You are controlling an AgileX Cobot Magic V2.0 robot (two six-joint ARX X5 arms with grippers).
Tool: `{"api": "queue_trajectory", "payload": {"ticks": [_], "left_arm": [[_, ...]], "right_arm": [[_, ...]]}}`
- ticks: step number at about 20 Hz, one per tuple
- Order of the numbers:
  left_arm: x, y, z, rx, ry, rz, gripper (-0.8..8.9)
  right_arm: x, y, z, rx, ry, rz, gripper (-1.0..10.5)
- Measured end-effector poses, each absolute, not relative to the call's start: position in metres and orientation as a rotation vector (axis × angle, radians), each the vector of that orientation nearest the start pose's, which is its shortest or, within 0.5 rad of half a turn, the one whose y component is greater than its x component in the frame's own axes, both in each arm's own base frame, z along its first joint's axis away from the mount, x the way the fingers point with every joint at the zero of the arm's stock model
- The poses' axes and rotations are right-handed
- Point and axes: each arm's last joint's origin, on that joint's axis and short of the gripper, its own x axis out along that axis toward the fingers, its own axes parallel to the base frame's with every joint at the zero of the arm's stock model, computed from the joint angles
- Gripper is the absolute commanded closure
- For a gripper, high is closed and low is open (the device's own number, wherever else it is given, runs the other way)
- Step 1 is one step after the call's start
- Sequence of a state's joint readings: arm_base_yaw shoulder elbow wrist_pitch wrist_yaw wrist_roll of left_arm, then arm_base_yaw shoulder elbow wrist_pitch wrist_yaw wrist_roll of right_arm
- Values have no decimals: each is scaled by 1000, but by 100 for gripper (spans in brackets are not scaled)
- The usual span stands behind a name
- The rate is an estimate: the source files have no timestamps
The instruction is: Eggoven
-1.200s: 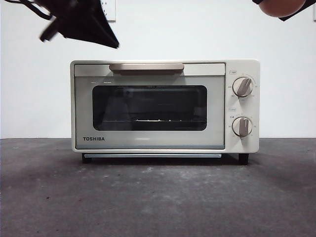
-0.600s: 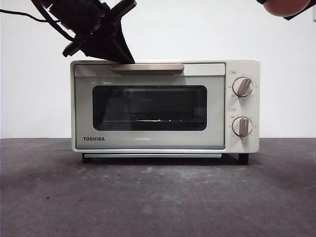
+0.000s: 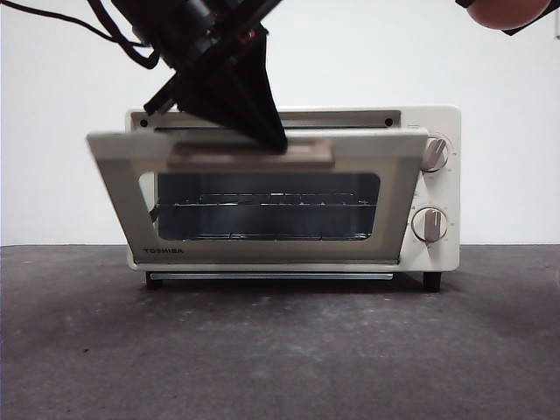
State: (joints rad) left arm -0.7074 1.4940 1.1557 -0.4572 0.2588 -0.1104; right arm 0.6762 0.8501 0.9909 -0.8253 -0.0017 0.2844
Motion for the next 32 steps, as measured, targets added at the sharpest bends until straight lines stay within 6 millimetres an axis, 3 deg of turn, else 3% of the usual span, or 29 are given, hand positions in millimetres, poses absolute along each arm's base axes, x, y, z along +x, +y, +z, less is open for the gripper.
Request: {"api": "queue_trajectory", "payload": {"ticks": [6, 12, 16, 19, 23, 27, 32], "left_arm": [[207, -229, 260, 181, 1006, -923, 806], [203, -226, 269, 170, 976, -931, 806], [195, -191, 313, 113, 804, -858, 807], [183, -151, 343, 56, 705, -787, 807], [160, -103, 365, 24, 647, -680, 807], [140, -69, 364, -37, 615, -624, 807], [128, -52, 338, -73, 675, -599, 807]], "right_arm": [[122, 98, 337, 43, 716, 554, 944], [131, 105, 335, 47, 705, 557, 944], [156, 125, 323, 38, 729, 552, 944], [183, 147, 307, 42, 732, 563, 944], [213, 170, 284, 52, 731, 578, 944], [240, 186, 261, 68, 712, 570, 944], [266, 194, 236, 95, 699, 540, 944]]}}
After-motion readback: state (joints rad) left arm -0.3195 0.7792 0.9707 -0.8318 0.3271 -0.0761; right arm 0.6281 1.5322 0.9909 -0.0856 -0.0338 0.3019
